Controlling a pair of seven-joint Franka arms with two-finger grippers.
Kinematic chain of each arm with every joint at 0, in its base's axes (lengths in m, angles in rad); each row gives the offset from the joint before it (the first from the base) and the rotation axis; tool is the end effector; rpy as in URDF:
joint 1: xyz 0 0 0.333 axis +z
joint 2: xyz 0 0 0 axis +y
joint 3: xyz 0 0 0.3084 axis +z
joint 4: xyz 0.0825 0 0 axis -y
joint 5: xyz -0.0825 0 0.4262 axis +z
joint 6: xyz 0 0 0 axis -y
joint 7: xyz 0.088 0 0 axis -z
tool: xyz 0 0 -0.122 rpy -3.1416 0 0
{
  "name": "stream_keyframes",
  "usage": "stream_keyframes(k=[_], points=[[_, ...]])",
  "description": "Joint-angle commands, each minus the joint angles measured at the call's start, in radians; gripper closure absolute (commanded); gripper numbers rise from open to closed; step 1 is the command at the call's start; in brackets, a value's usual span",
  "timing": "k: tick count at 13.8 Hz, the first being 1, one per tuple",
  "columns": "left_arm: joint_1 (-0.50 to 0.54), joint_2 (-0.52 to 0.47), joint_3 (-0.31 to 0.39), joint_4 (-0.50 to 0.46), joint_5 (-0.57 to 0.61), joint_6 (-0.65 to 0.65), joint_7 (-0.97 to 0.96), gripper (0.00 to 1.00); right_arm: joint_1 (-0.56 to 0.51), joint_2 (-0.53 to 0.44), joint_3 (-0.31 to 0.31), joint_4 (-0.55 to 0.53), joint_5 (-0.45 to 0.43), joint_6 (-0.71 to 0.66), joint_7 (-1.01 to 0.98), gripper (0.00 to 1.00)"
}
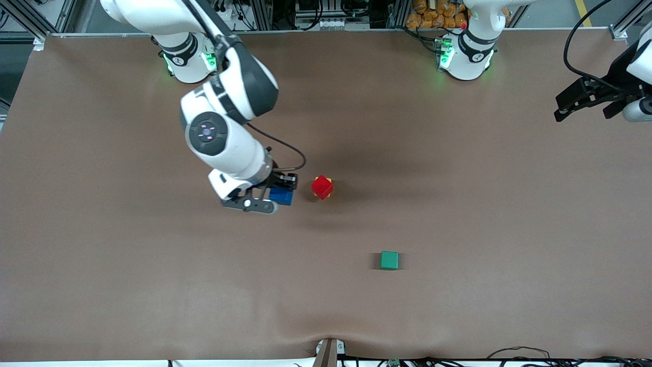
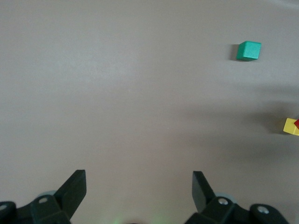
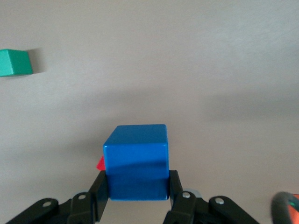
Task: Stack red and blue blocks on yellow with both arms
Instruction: 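Carry the blue cube over the red cube with the right gripper, then lower the blue cube onto the red cube with the right gripper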
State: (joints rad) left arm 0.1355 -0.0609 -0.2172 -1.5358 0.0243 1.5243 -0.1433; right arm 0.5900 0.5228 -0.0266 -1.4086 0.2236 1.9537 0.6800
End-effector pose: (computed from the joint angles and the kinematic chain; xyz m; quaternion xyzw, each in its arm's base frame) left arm 0.5723 -0.0477 0.6505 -0.9990 -0.0317 -0.0259 0.0159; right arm 0.6184 0.4154 0.3676 -0.9905 0.0966 0.0476 0.0857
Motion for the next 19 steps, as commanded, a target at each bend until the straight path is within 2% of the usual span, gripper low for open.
stream_keyframes(k=[1, 10, 17, 18, 19], points=[[0.009, -0.017, -0.004, -0.018, 0.016, 0.019, 0.014, 0.00, 0.054, 0.051, -0.016, 0.039, 0.002, 0.022, 0.053, 1.00], [0.004, -0.011, -0.010, -0.004, 0.023, 0.008, 0.011, 0.00, 0.155, 0.121, -0.018, 0.037, -0.052, 0.076, 0.059, 1.00], [-0.022, -0.022, 0.004, -0.024, 0.022, 0.016, 0.016, 0.00, 0.175, 0.137, -0.018, 0.028, -0.075, 0.076, 0.093, 1.00], [-0.045, -0.030, 0.028, -0.032, 0.022, 0.013, 0.014, 0.00, 0.175, 0.143, -0.018, 0.028, -0.076, 0.076, 0.095, 1.00], [-0.109, -0.033, 0.092, -0.038, 0.023, 0.011, 0.014, 0.00, 0.175, 0.144, -0.018, 0.028, -0.087, 0.077, 0.095, 0.99]])
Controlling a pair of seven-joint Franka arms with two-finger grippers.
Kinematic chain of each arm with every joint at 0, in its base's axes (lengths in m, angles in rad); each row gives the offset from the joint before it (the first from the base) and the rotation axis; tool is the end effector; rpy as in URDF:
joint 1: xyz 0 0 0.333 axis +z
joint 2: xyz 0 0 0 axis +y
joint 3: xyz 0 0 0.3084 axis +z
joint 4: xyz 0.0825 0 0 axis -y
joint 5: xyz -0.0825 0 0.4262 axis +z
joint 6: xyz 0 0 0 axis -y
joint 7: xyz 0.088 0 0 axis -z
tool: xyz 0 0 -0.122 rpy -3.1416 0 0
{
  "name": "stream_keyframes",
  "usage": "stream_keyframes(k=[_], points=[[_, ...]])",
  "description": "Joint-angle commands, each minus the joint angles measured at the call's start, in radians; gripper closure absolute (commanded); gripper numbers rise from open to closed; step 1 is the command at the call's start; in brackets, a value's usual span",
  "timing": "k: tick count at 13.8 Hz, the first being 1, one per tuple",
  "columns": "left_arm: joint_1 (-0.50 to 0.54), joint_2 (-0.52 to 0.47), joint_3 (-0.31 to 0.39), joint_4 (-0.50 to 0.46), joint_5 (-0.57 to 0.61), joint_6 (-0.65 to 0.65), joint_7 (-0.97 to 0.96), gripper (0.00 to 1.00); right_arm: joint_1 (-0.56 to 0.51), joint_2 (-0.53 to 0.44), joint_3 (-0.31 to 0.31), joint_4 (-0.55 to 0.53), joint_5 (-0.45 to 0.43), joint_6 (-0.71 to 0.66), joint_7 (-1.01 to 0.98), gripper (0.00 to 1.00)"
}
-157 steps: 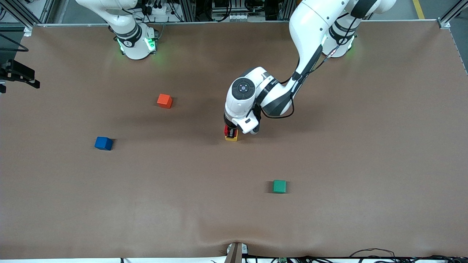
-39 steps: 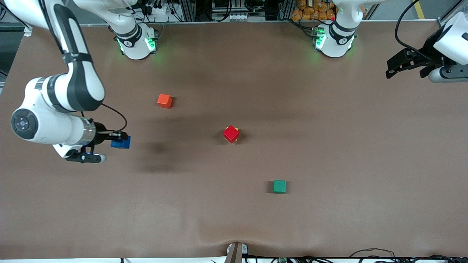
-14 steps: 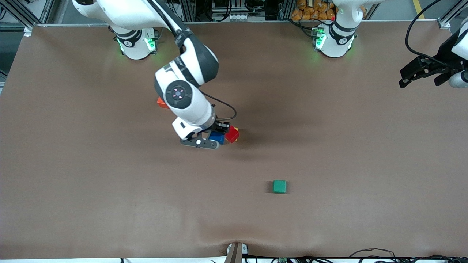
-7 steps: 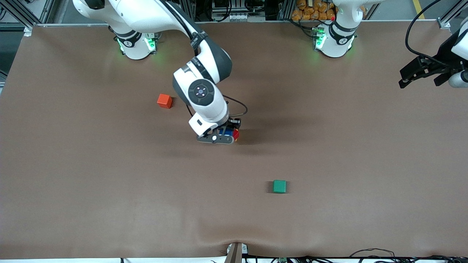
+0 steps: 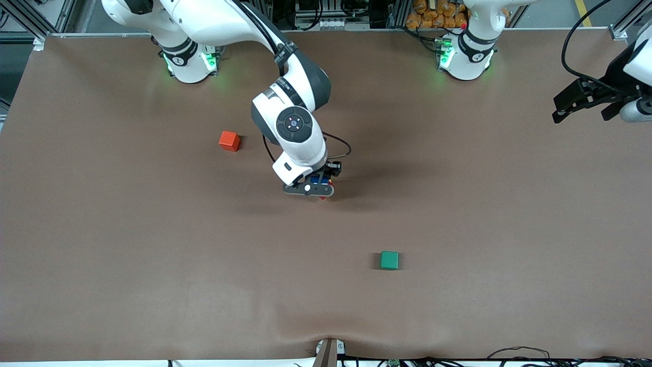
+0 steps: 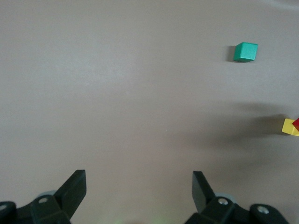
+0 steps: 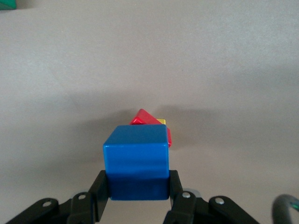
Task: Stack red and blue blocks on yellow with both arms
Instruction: 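Lower the blue cube onto the red cube with the right gripper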
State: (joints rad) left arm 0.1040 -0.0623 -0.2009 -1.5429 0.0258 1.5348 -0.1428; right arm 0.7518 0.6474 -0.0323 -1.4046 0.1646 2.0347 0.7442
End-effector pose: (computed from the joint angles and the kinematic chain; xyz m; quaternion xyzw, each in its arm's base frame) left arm 0.5723 -0.0561 0.6488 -0.9992 -0.0238 -0.0286 0.0158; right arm 0.5570 0.5085 0.2824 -0.9969 0.0465 0.0486 0.0416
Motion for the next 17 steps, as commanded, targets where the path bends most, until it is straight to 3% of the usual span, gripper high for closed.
stream_keyframes(k=[1, 13, 14, 15, 16, 17], points=[[-0.113, -0.033, 0.122, -0.034, 0.022, 0.001, 0.014, 0.00, 0.014, 0.021, -0.012, 0.024, -0.031, -0.004, 0.035, 0.99], [-0.112, -0.013, 0.123, -0.019, 0.022, 0.005, 0.014, 0.00, 0.030, 0.029, -0.012, 0.024, -0.034, -0.002, 0.055, 0.87], [-0.112, -0.013, 0.123, -0.019, 0.022, 0.007, 0.014, 0.00, 0.031, 0.029, -0.012, 0.024, -0.034, -0.002, 0.055, 0.80], [-0.110, -0.011, 0.123, -0.017, 0.022, 0.013, 0.015, 0.00, 0.031, 0.031, -0.012, 0.024, -0.033, -0.002, 0.057, 0.66], [-0.109, -0.011, 0.124, -0.013, 0.022, 0.014, 0.015, 0.00, 0.031, 0.031, -0.012, 0.024, -0.034, -0.002, 0.057, 0.40], [-0.109, -0.011, 0.127, -0.011, 0.022, 0.014, 0.015, 0.00, 0.031, 0.032, -0.012, 0.024, -0.039, -0.002, 0.054, 0.00]])
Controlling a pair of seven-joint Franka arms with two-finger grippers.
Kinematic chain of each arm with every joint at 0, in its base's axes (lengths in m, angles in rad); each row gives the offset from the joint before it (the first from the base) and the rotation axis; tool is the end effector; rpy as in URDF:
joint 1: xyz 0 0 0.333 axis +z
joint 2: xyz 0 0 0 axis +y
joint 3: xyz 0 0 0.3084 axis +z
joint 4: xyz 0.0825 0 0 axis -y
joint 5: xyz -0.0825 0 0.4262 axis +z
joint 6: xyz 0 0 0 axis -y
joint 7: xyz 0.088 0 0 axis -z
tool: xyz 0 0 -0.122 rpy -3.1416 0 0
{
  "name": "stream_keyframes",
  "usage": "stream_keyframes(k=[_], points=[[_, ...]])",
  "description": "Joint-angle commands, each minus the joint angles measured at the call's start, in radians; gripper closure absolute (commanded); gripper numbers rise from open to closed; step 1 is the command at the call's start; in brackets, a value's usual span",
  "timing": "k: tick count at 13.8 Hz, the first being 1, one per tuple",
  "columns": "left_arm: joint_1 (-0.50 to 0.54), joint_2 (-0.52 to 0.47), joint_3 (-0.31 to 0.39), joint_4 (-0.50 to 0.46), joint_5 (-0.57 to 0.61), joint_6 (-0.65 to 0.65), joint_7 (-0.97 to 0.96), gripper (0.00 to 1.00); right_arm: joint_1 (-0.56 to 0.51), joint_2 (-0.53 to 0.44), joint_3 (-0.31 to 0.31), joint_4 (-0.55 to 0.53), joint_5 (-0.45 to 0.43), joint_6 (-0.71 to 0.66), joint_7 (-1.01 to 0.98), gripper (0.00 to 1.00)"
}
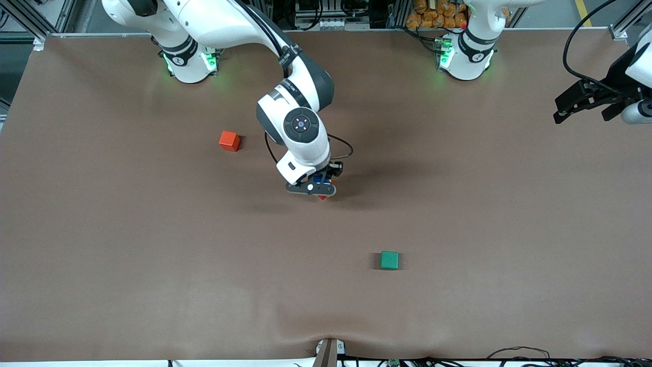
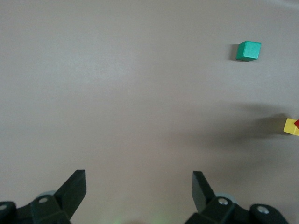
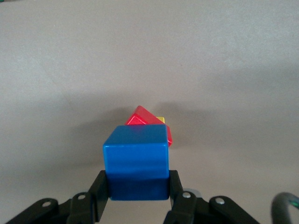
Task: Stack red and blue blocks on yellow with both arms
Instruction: 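Lower the blue cube onto the red cube with the right gripper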
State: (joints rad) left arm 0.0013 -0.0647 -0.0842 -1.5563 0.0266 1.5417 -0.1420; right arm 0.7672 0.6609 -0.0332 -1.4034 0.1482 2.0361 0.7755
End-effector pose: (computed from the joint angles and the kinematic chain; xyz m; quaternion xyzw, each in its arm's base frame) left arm 0.5730 -0.0459 0.6445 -0.9991 -0.0303 -0.0266 0.0131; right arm 0.5500 0.5155 0.2728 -0.9970 0.0515 0.0480 0.0310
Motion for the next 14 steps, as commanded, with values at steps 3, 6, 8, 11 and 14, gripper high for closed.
stream_keyframes(k=[3, 6, 8, 11, 14], points=[[-0.006, -0.010, 0.012, 0.002, 0.021, 0.008, 0.015, 0.00, 0.014, 0.019, -0.011, 0.026, -0.033, -0.007, 0.022, 0.00], [-0.006, -0.009, 0.012, 0.002, 0.021, 0.008, 0.015, 0.00, 0.004, 0.013, -0.011, 0.034, -0.030, -0.011, 0.018, 0.00], [-0.006, -0.007, 0.014, 0.002, 0.021, 0.008, 0.015, 0.00, 0.000, 0.002, -0.011, 0.056, -0.027, -0.022, 0.018, 0.00], [-0.007, -0.006, 0.012, 0.002, 0.021, 0.014, 0.015, 0.00, -0.008, 0.002, -0.016, 0.119, -0.036, -0.048, 0.014, 0.00], [-0.007, -0.006, 0.012, 0.001, 0.021, 0.014, 0.015, 0.00, -0.069, -0.007, -0.017, 0.237, -0.035, -0.254, 0.008, 0.00]])
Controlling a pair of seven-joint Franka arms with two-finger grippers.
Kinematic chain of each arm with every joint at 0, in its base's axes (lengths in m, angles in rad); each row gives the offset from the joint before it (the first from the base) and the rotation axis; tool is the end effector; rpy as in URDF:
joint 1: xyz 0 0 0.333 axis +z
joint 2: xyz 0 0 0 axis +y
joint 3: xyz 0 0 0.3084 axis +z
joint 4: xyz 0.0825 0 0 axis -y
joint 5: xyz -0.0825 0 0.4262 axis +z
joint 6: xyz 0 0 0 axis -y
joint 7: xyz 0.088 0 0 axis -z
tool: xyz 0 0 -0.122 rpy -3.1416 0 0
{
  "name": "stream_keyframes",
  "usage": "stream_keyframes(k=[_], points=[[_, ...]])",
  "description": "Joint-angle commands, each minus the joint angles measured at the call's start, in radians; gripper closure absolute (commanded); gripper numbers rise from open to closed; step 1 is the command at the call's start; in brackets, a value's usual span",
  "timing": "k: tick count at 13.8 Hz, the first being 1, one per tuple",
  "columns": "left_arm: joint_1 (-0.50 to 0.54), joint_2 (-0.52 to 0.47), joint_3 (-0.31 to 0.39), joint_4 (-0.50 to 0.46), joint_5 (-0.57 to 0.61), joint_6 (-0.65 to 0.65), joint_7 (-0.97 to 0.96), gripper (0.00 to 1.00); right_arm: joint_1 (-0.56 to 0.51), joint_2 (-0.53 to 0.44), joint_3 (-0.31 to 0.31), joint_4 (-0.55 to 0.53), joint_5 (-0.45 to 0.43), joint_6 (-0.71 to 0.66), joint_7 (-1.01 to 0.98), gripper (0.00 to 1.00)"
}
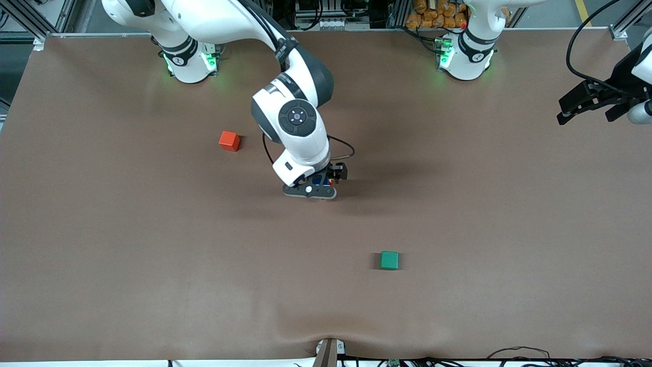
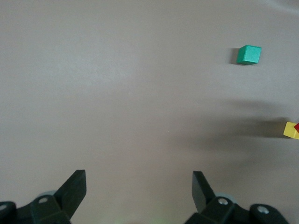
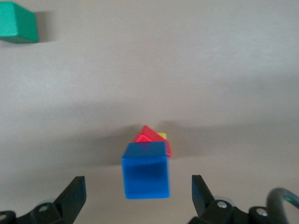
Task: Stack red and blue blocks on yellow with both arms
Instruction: 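Open the right gripper and withdraw it from the stack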
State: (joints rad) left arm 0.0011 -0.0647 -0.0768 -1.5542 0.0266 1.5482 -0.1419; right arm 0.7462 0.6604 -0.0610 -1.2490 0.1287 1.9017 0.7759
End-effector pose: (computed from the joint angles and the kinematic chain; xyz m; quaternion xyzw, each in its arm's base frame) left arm 0.5740 -0.0417 0.6462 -0.9989 -0.0338 -0.0308 0.0125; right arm 0.5834 0.5043 0.3405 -0.9973 0.0600 0.0305 0.0291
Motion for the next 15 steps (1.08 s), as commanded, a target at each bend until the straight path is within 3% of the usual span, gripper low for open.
stream_keyframes(k=[1, 9, 15], points=[[-0.007, -0.006, 0.005, -0.001, 0.021, 0.007, 0.015, 0.00, -0.067, -0.019, 0.009, 0.115, -0.015, -0.177, 0.008, 0.00], [-0.009, -0.001, 0.003, -0.004, 0.021, 0.006, 0.015, 0.00, -0.278, -0.152, 0.012, 0.131, -0.015, -0.338, 0.002, 0.00], [-0.007, -0.001, 0.003, -0.004, 0.021, 0.006, 0.015, 0.00, -0.406, -0.220, 0.012, 0.131, -0.057, -0.420, -0.159, 0.00]])
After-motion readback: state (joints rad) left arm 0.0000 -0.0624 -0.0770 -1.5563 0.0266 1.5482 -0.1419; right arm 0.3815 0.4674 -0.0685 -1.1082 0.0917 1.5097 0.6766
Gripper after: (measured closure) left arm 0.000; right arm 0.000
